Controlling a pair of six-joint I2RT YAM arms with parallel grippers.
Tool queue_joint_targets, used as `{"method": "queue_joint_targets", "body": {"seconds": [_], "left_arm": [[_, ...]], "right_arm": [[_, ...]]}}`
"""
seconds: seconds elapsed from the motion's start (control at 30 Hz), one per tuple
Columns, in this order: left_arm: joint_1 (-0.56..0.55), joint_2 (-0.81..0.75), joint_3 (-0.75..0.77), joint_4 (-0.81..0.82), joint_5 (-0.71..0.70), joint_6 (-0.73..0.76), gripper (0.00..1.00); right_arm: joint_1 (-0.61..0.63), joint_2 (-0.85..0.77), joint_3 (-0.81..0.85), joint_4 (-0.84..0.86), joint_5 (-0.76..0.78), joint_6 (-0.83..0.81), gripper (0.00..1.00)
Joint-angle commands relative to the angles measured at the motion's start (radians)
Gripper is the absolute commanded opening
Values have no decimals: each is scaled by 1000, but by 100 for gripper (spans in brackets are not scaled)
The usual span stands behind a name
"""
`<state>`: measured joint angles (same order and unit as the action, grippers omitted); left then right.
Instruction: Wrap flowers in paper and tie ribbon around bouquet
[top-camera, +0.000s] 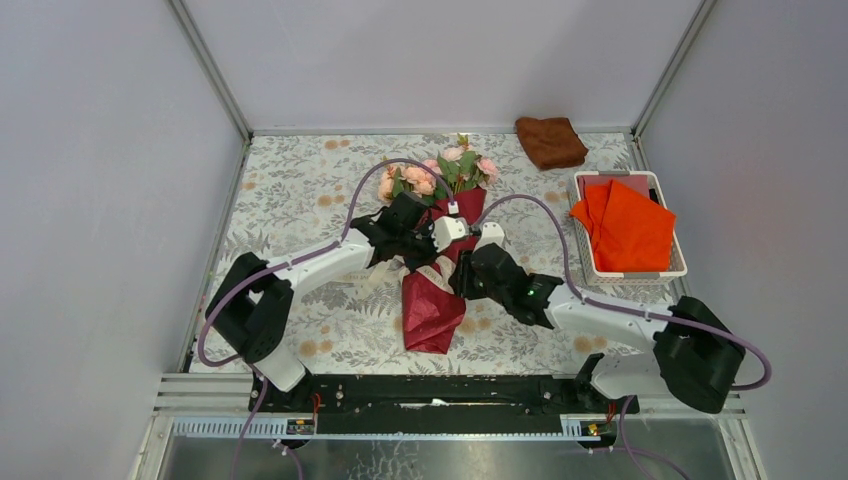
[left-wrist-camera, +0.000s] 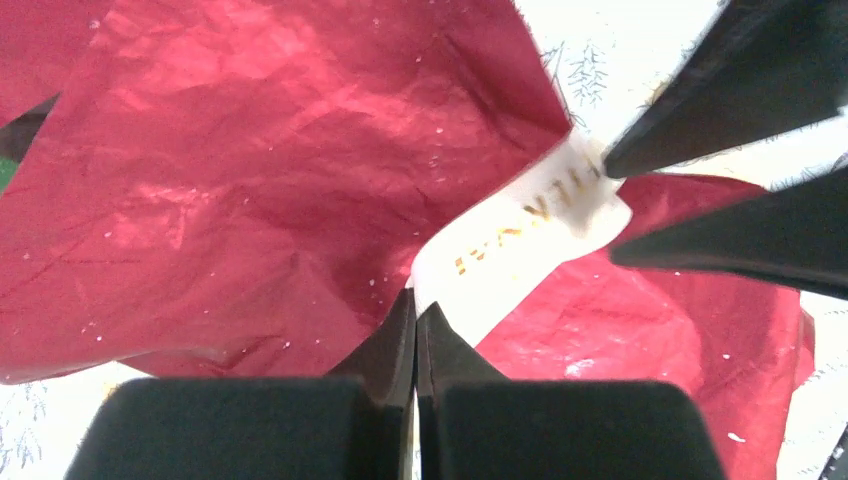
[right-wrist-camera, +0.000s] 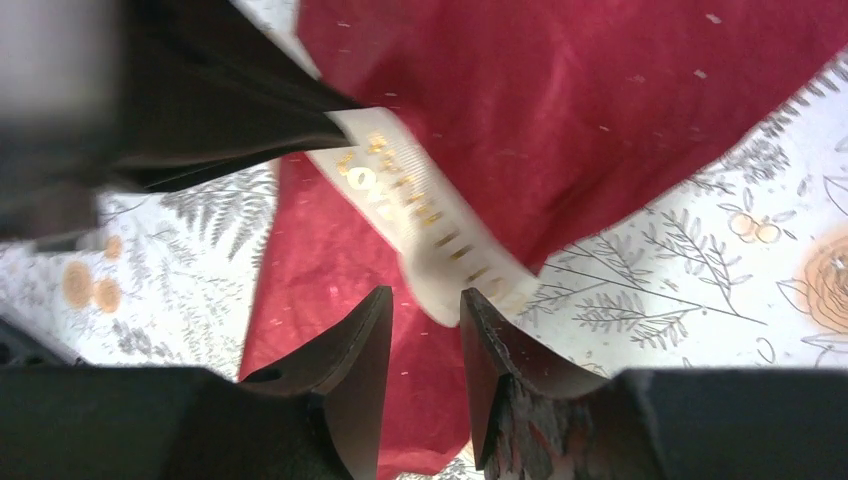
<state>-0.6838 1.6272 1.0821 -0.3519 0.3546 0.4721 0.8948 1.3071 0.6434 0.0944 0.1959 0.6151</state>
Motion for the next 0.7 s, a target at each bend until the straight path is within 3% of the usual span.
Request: {"method": "queue_joint_targets", "body": {"seconds": [0.0, 0.2, 0.43, 0.67], "left_arm": [[10, 14, 31, 35, 1, -13, 0], [13, 17, 30, 29, 3, -12, 0], [16, 16, 31, 24, 14, -12, 0], [19, 19, 36, 18, 18, -14, 0]], "right_arm": [[55, -62, 21, -3, 113, -62, 38], [55, -5, -16, 90, 81, -4, 38], [54, 41, -44, 153, 149, -1, 40], [53, 124, -14, 145, 171, -16, 43]]}}
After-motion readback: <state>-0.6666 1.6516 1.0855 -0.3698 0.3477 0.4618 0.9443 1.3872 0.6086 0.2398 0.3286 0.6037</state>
